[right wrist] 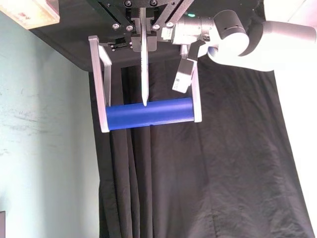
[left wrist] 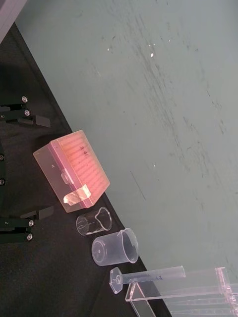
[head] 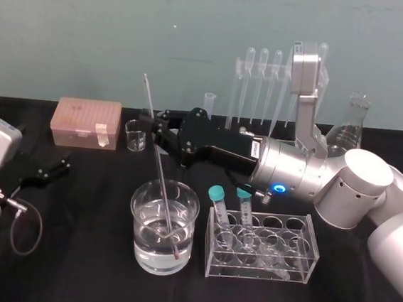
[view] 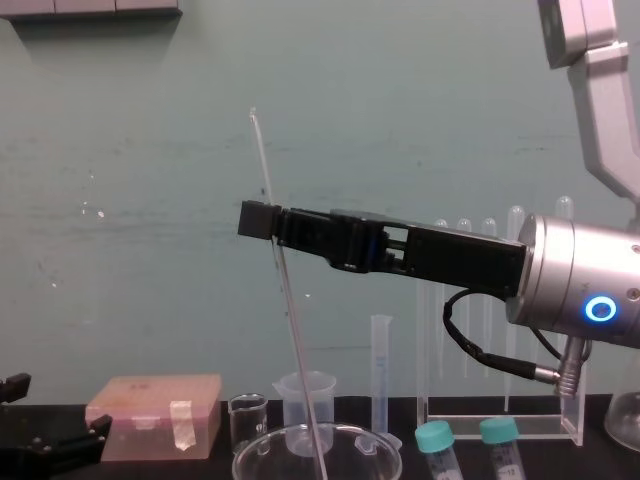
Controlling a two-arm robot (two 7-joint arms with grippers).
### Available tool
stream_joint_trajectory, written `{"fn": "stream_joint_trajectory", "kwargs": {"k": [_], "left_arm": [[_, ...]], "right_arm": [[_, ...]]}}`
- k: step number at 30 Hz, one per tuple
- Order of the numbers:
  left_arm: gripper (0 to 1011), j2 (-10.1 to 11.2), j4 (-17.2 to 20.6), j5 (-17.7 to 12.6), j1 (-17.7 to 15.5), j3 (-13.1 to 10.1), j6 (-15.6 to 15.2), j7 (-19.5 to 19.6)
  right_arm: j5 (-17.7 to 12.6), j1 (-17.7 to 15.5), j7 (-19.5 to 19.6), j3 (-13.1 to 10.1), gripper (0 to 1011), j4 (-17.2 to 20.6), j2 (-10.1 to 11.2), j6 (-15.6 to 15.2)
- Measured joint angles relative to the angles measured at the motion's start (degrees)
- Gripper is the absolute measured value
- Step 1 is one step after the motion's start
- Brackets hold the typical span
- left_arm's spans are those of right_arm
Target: Hold the thermometer with one hand and immerse one end into the beaker, then reinsert it into the test tube rack.
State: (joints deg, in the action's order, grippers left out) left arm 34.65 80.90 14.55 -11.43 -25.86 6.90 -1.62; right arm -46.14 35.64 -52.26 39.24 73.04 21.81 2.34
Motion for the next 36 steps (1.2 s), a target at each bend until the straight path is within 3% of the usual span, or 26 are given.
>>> {"fn": "stream_joint_trajectory", "kwargs": {"k": [6, 13, 19, 23, 30, 36], "left_arm": [[1008, 0.0, 0.0, 0.0, 0.0, 0.0, 0.0, 0.0], [1008, 0.0, 0.0, 0.0, 0.0, 0.0, 0.0, 0.0], [1008, 0.0, 0.0, 0.0, 0.0, 0.0, 0.0, 0.0], [1008, 0.0, 0.0, 0.0, 0.0, 0.0, 0.0, 0.0], [1008, 0.0, 0.0, 0.0, 0.0, 0.0, 0.0, 0.0], [1008, 0.0, 0.0, 0.0, 0.0, 0.0, 0.0, 0.0]], "right_arm": [[-0.2, 0.1, 0.2, -0.5, 56, 0.8, 0.2, 0.0], [-2.7, 1.3, 0.0, -2.4, 56, 4.6, 1.5, -1.1], [-7.8, 3.2, 1.0, -5.8, 56, 9.6, 3.5, -4.7], [-11.0, 4.9, 3.7, -9.0, 56, 12.8, 5.3, -6.5], [-11.1, 6.2, 8.2, -11.8, 56, 14.1, 8.3, -5.6], [-9.3, 4.5, 13.4, -13.7, 56, 15.1, 11.5, -4.3]]}}
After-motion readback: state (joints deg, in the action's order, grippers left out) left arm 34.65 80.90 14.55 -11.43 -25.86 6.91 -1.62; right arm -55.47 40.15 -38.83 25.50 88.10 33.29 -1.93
